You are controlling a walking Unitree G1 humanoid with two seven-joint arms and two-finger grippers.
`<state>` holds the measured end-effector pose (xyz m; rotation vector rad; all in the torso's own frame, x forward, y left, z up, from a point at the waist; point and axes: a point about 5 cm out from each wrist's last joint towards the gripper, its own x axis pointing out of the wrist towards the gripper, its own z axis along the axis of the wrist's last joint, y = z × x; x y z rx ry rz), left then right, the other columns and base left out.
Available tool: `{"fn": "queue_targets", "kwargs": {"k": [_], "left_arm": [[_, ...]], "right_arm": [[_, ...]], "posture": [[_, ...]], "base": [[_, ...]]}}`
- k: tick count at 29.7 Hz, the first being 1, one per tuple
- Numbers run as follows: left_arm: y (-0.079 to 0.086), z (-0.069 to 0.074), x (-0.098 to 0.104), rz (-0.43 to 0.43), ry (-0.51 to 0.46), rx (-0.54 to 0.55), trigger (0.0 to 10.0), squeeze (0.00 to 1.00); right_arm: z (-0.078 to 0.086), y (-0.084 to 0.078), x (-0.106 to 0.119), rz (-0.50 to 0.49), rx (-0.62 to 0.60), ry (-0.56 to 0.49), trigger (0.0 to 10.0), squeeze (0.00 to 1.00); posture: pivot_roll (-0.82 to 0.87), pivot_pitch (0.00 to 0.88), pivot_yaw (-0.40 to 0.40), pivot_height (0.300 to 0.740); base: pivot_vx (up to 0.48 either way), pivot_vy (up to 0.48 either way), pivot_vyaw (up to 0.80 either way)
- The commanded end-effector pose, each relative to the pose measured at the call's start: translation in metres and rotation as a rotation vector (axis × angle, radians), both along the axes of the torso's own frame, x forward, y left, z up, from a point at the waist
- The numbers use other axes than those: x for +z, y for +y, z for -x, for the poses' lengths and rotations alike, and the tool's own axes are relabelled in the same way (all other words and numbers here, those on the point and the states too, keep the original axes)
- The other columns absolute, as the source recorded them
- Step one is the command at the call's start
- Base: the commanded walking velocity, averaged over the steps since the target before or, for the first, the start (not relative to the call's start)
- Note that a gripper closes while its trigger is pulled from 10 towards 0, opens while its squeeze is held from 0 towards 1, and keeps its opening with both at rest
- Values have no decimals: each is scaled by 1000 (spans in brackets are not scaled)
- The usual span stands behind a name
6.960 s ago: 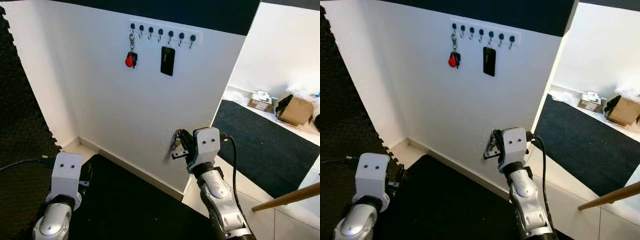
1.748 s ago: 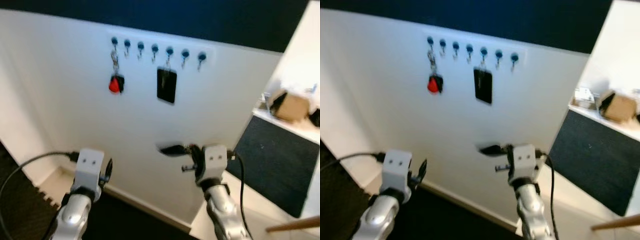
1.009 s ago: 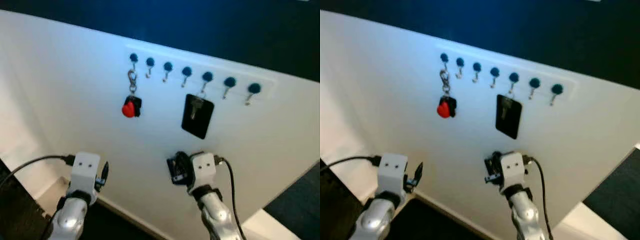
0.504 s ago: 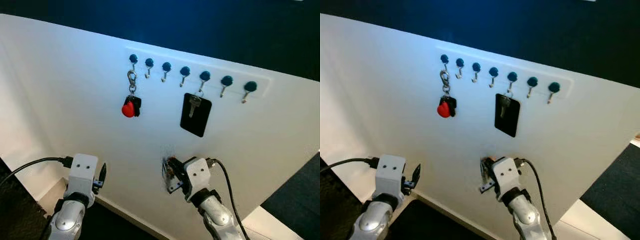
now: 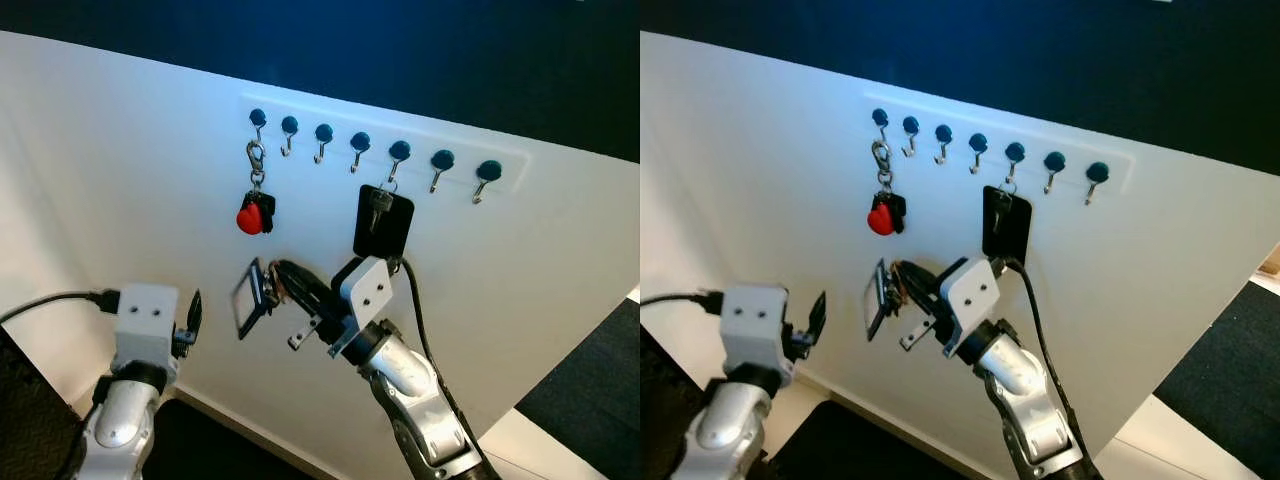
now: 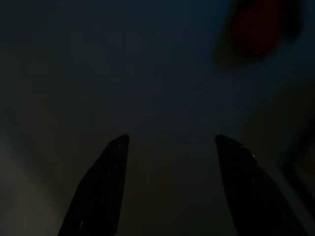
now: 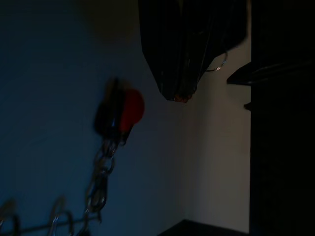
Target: Hang keys on a hook
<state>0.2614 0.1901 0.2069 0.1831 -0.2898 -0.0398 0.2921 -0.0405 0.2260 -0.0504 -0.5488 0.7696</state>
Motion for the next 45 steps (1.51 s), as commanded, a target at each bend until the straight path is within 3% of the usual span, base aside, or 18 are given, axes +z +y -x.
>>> {"fn": "queue_targets", "kwargs": {"k": [1, 4, 6, 12, 16, 21, 24, 35, 39, 45], "left_arm": [[-2, 3, 12, -8, -24, -53, 10000, 0], [-6, 3, 18, -19, -36, -107, 10000, 0], [-12, 3, 36, -36, -78, -203, 10000, 0], [-11, 1, 52, -58, -107, -221, 10000, 0], [-4, -3, 62, -25, -129, -193, 10000, 0], [-4, -1, 64, -38, -113, -245, 10000, 0], [-4, 4, 61, -63, -58, -331, 10000, 0], [-9, 2, 55, -50, -27, -348, 10000, 0], [-11, 1, 55, -48, -20, -358, 10000, 0], [-12, 1, 55, -48, -19, -360, 10000, 0]], "right_arm": [[1, -5, 13, -48, -15, -28, 10000, 0], [1, -6, 20, -69, -29, -42, 10000, 0], [0, -11, 35, -123, -61, -64, 10000, 0], [2, -22, 56, -186, -126, -109, 10000, 0], [6, -26, 69, -209, -141, -146, 10000, 0], [10, -28, 77, -232, -146, -163, 10000, 0], [16, -27, 85, -252, -140, -181, 10000, 0], [16, -23, 87, -268, -143, -163, 10000, 0], [0, -20, 74, -283, -222, -38, 10000, 0], [-6, -14, 66, -391, -163, 107, 10000, 0]], "posture": [[153, 161, -43, 740], [149, 160, -40, 740], [144, 158, -35, 740], [140, 155, -29, 740], [135, 153, -27, 740], [134, 151, -26, 740], [133, 146, -27, 740], [132, 140, -24, 740], [138, 137, -26, 740], [140, 137, -28, 740]], "base": [[0, 0, 0], [0, 0, 0], [0, 0, 0], [0, 0, 0], [0, 0, 0], [0, 0, 0], [0, 0, 0], [0, 0, 0], [0, 0, 0], [0, 0, 0]]}}
